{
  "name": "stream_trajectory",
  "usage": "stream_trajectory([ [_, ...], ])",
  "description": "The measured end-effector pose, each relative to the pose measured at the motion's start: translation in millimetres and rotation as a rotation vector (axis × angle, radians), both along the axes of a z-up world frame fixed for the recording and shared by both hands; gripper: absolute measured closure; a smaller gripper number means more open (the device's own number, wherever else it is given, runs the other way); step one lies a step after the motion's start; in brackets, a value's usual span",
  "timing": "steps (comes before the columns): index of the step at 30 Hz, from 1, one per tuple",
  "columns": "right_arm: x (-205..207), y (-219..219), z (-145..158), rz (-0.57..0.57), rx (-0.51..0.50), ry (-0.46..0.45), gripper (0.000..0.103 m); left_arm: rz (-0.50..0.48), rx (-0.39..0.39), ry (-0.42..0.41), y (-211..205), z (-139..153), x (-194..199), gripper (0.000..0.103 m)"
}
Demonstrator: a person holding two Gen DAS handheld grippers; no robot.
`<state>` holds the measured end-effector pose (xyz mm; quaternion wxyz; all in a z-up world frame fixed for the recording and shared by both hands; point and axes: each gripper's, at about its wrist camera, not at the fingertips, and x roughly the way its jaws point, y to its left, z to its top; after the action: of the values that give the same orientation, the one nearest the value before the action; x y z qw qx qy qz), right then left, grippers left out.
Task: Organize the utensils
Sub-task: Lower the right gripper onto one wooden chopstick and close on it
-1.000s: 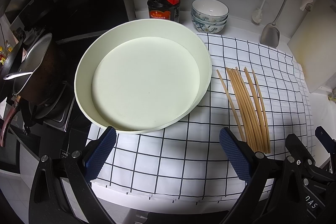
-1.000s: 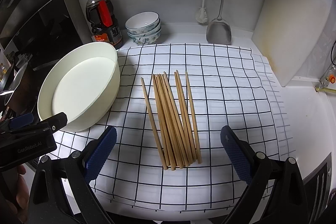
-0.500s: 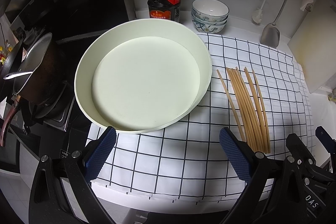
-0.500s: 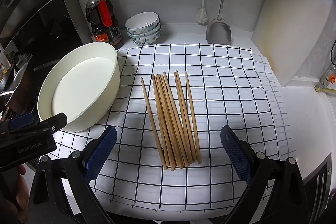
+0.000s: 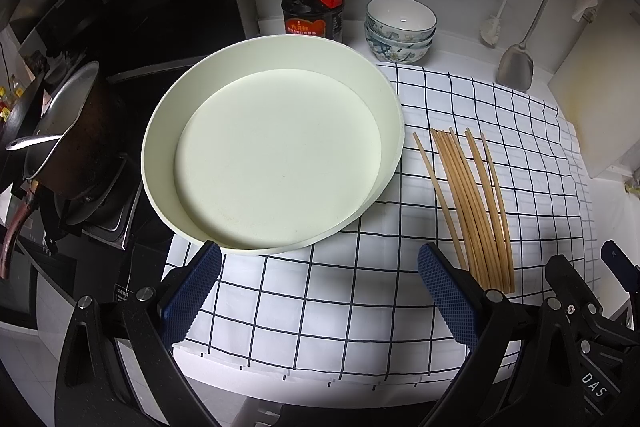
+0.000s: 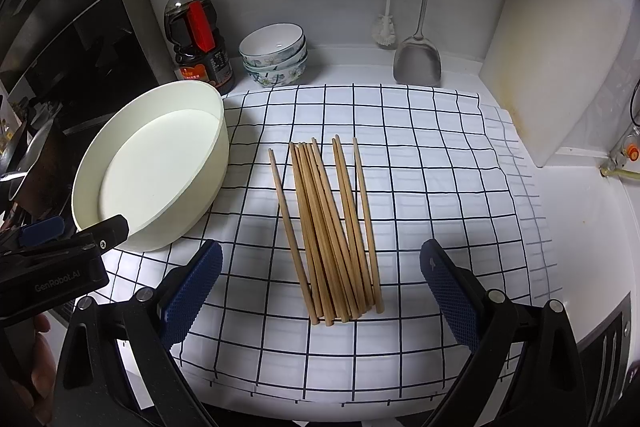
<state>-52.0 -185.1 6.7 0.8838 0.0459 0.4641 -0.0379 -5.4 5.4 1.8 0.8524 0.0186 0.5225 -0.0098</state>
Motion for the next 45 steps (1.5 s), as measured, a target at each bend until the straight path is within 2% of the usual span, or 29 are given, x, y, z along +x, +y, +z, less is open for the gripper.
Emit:
stream_trajectory([
  [6,0.5,-2.4,0.4,0.006,-0.005,0.004,0.008,0.005,-0.007,0.004,0.4,2.1,-0.1,0.006],
  [16,-3.8,-26.8,-13.9,0.002,0.005,0.012,0.008,0.001,-0.037,0.020,-21.7,-17.8,-1.0,0.006],
  [21,-5.2,-52.9,-34.2,0.010,-0.027,0.016,0.008,-0.028,-0.068,0.035,-45.4,-39.1,-5.2,0.006],
  [26,1.2,-82.2,-58.1,0.062,0.026,0.007,0.009,-0.049,-0.103,-0.032,-68.5,-52.6,-7.2,0.006],
  [35,31.9,-102.7,-107.8,0.081,-0.025,0.031,0.009,-0.014,-0.146,-0.096,-98.0,-87.9,-1.4,0.006],
  [45,52.0,-102.0,-135.5,0.131,-0.087,0.028,0.009,0.043,-0.078,-0.115,-108.4,-118.2,9.8,0.006],
])
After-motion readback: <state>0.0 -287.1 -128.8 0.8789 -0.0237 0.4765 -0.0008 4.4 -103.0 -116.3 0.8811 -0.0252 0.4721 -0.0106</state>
